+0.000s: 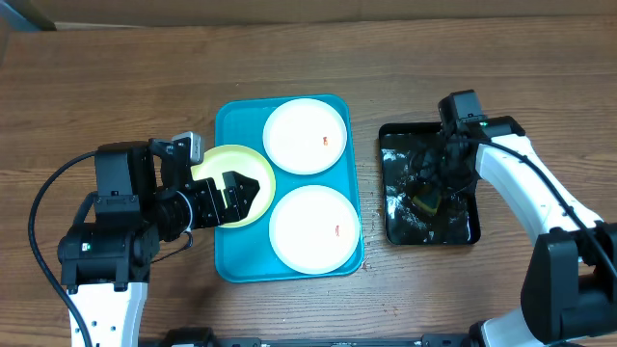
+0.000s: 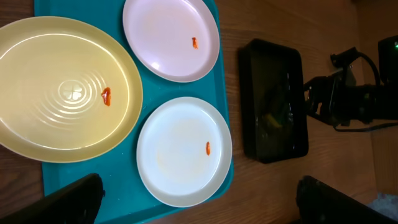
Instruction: Clean dirty plates on tray and stack at the side
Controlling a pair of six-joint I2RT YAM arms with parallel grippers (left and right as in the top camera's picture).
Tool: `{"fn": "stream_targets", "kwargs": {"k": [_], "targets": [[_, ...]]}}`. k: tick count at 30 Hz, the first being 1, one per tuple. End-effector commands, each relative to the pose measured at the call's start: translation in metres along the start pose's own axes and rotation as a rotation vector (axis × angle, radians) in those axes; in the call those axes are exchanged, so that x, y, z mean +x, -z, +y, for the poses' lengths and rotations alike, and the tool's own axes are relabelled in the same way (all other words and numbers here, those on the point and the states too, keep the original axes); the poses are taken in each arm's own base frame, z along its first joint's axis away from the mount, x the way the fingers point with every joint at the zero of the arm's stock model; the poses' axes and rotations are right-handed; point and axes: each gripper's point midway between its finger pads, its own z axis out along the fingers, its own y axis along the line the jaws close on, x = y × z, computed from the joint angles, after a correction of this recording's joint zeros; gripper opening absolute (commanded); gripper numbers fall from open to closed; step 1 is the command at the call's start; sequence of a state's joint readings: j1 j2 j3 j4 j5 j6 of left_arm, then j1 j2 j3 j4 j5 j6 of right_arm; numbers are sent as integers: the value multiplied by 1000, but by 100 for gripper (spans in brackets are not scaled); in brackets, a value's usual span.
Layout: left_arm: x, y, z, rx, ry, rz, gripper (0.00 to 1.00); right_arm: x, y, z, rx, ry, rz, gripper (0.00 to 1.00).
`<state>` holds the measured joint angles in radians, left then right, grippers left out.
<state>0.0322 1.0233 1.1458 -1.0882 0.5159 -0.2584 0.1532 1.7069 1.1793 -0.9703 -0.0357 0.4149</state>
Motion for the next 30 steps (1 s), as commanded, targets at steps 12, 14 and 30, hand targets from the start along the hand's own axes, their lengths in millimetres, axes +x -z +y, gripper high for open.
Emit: {"fn": "stream_targets", "kwargs": {"k": [12, 14, 30], "targets": [[-4, 4, -6, 8, -30, -12, 100, 11, -61, -12, 32, -50, 16, 29], [-4, 4, -5, 8, -28, -9, 100, 12, -63, -12, 35, -58, 24, 4], [-2, 4, -5, 6, -25, -4, 100, 8, 13, 32, -125, 180, 15, 43]]}}
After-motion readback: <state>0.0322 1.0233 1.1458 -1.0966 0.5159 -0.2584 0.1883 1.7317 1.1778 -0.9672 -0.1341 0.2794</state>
